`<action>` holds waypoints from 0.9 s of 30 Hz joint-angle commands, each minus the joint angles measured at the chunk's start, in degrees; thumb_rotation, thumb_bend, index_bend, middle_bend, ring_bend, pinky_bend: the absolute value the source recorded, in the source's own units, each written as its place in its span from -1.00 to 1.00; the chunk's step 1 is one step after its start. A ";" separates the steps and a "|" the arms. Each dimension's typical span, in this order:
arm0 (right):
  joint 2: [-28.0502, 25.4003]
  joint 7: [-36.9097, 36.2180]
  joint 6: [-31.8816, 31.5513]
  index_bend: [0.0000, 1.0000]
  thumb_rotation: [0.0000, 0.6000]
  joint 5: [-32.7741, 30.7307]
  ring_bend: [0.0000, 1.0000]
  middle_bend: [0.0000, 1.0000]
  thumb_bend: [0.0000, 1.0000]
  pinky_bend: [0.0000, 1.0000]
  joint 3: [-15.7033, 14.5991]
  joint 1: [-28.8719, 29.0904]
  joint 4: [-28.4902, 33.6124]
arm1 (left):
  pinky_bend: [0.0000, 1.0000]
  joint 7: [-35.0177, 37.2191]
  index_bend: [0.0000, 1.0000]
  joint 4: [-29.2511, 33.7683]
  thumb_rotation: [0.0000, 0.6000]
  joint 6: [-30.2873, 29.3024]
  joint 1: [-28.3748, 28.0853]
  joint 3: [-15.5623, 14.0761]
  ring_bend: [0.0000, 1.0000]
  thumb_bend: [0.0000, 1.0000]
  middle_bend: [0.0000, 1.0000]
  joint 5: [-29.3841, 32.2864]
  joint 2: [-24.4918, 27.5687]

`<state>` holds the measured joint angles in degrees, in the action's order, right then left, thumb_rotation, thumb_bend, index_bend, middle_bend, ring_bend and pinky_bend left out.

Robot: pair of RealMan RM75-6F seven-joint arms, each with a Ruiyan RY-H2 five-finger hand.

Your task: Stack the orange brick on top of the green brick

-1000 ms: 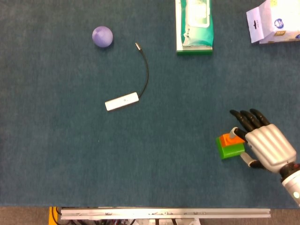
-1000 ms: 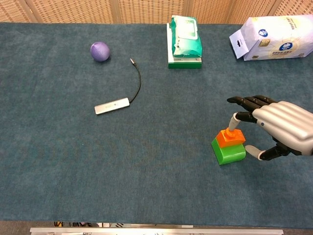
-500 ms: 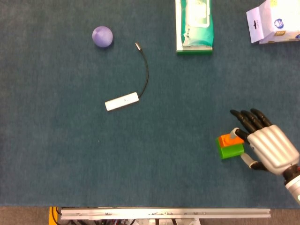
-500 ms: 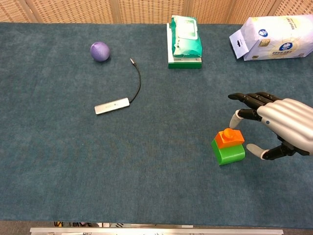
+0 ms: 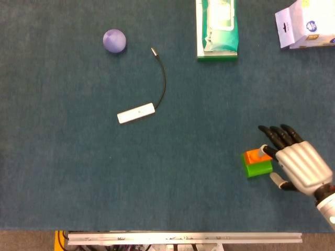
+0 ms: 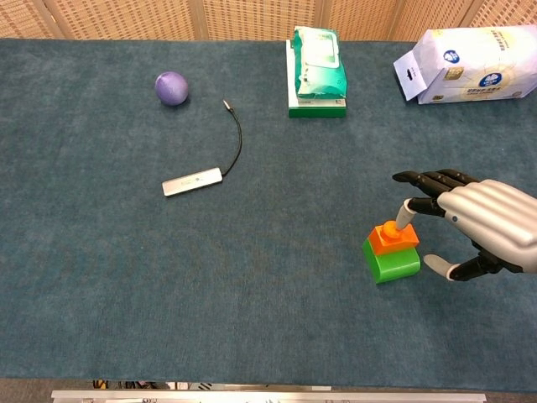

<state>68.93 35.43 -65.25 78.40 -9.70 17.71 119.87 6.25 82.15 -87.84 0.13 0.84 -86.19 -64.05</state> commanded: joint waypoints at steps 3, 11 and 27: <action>-0.63 -1.37 -0.06 -0.29 1.00 1.55 -1.00 -0.91 -0.38 -1.00 -0.07 -0.13 0.96 | 0.09 0.08 0.07 -0.11 1.00 0.06 0.01 -0.03 -0.10 -1.00 0.01 0.02 0.02; -4.61 -7.15 -4.30 -0.29 1.00 9.15 -1.00 -0.91 -0.38 -1.00 -0.66 -2.11 2.60 | 0.09 0.03 0.07 0.16 1.00 -0.22 0.00 0.02 -0.10 -1.00 0.01 -0.23 0.15; -8.04 -15.52 -16.92 -0.29 1.00 10.28 -1.00 -0.85 -0.38 -1.00 6.66 -6.86 -4.84 | 0.09 2.43 0.07 2.72 1.00 -1.25 -1.14 -0.13 -0.10 -1.00 0.01 -3.55 2.18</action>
<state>61.56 21.11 -81.31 88.86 -3.74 11.46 116.54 7.92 84.38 -88.96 -0.83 0.86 -89.18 -62.32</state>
